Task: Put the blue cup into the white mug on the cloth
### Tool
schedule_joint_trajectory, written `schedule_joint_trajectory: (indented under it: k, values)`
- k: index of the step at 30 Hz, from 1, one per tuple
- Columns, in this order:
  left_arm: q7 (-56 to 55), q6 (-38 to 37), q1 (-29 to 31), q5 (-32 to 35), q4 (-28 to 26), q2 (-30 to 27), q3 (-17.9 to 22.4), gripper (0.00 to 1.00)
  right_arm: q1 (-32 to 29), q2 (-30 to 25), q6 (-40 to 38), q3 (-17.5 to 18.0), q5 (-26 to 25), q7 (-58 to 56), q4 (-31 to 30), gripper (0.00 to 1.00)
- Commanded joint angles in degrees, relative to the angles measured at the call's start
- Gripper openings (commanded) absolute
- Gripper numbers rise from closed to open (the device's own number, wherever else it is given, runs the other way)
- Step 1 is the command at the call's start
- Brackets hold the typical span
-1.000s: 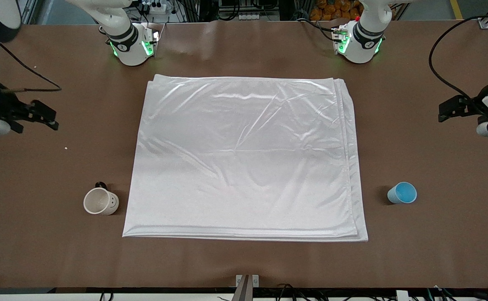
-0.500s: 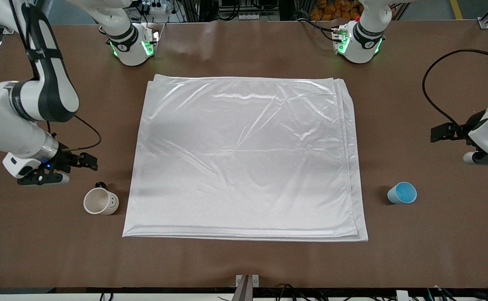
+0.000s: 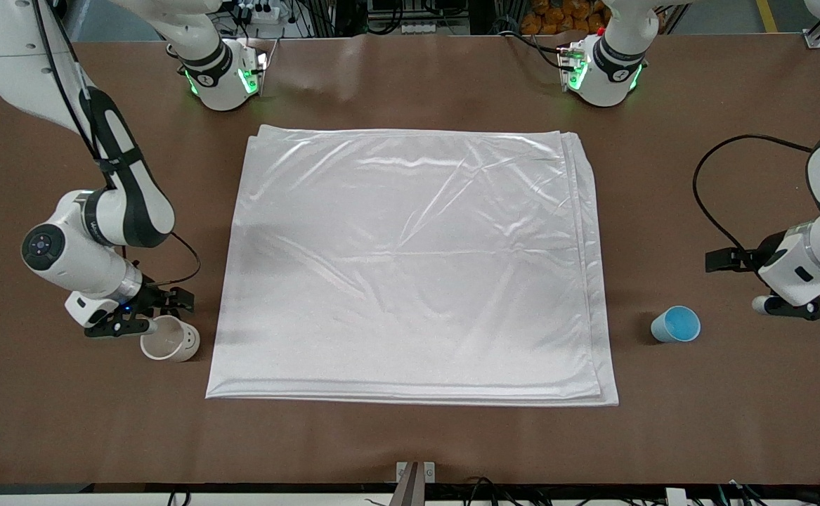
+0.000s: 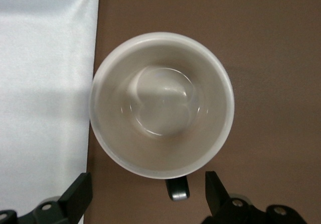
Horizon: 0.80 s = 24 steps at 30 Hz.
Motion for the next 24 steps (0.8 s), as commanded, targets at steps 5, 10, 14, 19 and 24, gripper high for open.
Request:
schedule_joint_trajectory:
  k: [5,10,14,19,24]
  values:
    - [0.6,3.1,0.0,1.0,0.7,2.3,-0.2,1.0,-0.1,-1.3,-1.1,0.0,-2.6,-0.3,2.5,0.0]
    - [0.6,4.6,0.0,0.8,0.8,3.5,-0.3,1.0,0.5,-5.2,-7.5,0.4,-3.4,0.2,4.4,0.0]
    - [0.6,5.4,0.0,0.8,0.9,4.4,-0.3,1.0,3.1,-7.6,-14.9,0.5,-2.8,2.2,7.9,0.0]
    - [0.6,8.1,0.0,0.7,0.7,6.1,-0.3,1.0,7.8,-9.6,-20.1,1.1,-2.8,8.3,11.3,0.0]
    - [0.7,9.2,0.0,0.9,0.7,7.2,-0.3,1.0,14.2,-9.9,-21.4,2.1,-3.0,18.9,12.9,0.0]
